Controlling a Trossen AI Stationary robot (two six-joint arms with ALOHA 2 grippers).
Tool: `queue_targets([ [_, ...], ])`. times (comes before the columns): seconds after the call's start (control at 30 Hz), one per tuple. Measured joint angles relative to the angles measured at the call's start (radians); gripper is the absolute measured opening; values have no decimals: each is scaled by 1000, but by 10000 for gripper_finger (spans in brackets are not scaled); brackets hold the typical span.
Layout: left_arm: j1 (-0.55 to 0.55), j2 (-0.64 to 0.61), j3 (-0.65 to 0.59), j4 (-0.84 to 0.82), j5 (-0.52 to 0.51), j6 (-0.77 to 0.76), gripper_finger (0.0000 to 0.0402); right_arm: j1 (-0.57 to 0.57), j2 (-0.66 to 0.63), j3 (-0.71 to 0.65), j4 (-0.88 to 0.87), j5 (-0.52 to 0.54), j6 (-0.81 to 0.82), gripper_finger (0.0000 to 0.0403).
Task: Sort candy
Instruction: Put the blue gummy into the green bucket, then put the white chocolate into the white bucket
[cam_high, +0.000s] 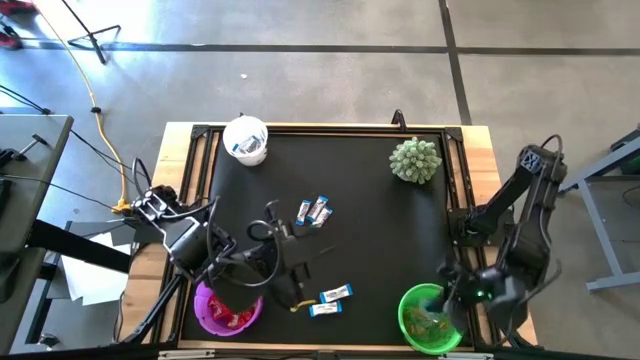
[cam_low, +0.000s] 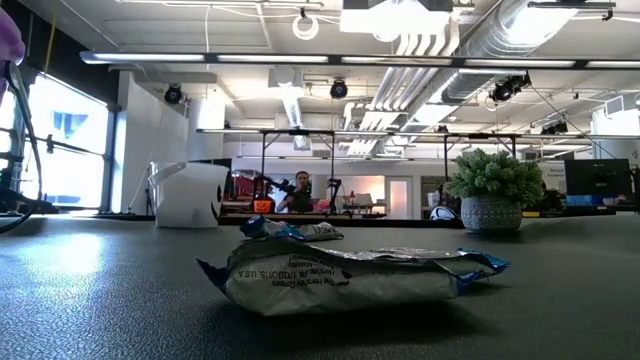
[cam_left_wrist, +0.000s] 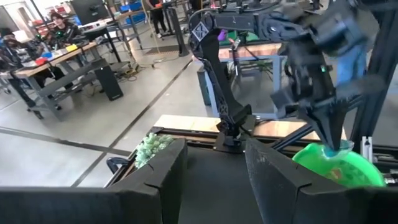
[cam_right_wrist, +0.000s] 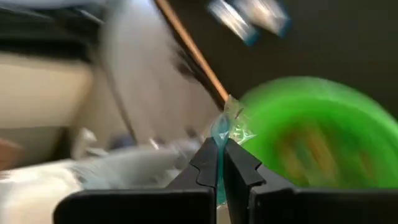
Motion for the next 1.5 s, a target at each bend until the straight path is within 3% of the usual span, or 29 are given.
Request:
queue_targets([
  [0.1,-7,-4,0,-1,-9,-1,152,21,45,0,-90,-151,144,0],
  [0.23,-7,-7,0,1,-32,-1,152,20,102,0,-102,-282,165,3],
  [0.37,-6,-7,0,1,-47,-1,152,19,138,0,-95,-289,115,27],
  [0.57,1,-6,0,-5,-39,-24,152,13,144,0,-109,-293,19,98],
  [0.73,7,-6,0,-168,135,-160,152,-5,144,0,-117,-289,-44,138],
  [0.9,47,10,0,-425,320,-377,152,-52,144,0,-116,-288,-168,146],
  [1.2,150,110,0,-651,496,-270,152,-196,144,0,-117,-288,-457,144],
  [1.27,170,127,-1,-732,501,-336,152,-225,144,0,-122,-304,-469,144],
  [1.4,198,115,-50,-727,507,-403,152,-289,144,0,-144,-347,-475,144],
  [1.5,210,85,-95,-727,451,-454,152,-336,139,0,-188,-347,-523,144],
])
